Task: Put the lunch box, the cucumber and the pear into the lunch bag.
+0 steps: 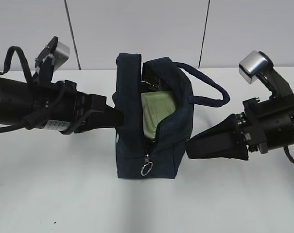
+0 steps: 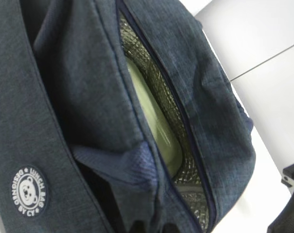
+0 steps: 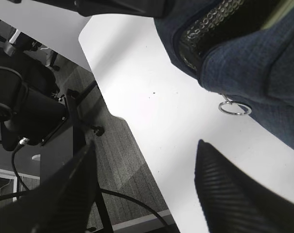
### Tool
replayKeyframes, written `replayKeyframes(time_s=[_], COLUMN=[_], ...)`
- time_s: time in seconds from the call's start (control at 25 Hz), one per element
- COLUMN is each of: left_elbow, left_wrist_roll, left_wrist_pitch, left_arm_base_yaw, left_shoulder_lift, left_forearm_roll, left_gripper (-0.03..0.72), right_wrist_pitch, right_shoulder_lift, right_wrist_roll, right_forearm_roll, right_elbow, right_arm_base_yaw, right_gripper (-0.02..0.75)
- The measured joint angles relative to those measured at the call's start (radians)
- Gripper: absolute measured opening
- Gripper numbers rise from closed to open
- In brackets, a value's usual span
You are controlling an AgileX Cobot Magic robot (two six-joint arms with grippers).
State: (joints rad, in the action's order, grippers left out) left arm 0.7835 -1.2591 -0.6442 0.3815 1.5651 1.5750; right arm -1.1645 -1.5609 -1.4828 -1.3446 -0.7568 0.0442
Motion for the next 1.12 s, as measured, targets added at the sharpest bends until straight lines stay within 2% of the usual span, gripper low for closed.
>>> replayKeyframes(time_s=[0.24, 0.32, 0.48, 0.64, 0.8, 0.96, 1.12], left_elbow=[0.000, 0.000, 0.000, 0.000, 0.000, 0.000, 0.019], left_wrist_roll=[-0.010, -0.012, -0.030, -0.081, -0.147, -0.163, -0.168], left_wrist_pitch=[-0.022, -0.024, -0.026, -0.029, -0.007, 0.122, 0.169], left_arm_base_yaw=[0.000, 0.000, 0.000, 0.004, 0.056, 0.118, 0.137], left_shoulder_lift=[0.000, 0.000, 0.000, 0.000, 0.000, 0.000, 0.000], left_forearm_roll=[-0.023, -0.040, -0.042, 0.008, 0.053, 0.061, 0.064], left_gripper=[0.255, 0.288, 0.307, 0.310, 0.312, 0.313, 0.313], right_wrist_pitch=[-0.002, -0.002, 0.016, 0.067, 0.075, 0.075, 0.075], right_shoulder_lift=[0.000, 0.000, 0.000, 0.000, -0.004, -0.011, -0.011], right_wrist_roll=[0.000, 0.000, -0.013, -0.028, -0.029, -0.030, -0.030], right_forearm_roll=[0.000, 0.000, 0.000, 0.000, -0.002, -0.004, -0.004], right_elbow=[0.000, 0.000, 0.000, 0.000, 0.000, 0.000, 0.000], right_arm_base_yaw=[0.000, 0.000, 0.000, 0.002, 0.002, 0.002, 0.002], right_gripper=[0.491, 0.491, 0.491, 0.491, 0.491, 0.491, 0.491])
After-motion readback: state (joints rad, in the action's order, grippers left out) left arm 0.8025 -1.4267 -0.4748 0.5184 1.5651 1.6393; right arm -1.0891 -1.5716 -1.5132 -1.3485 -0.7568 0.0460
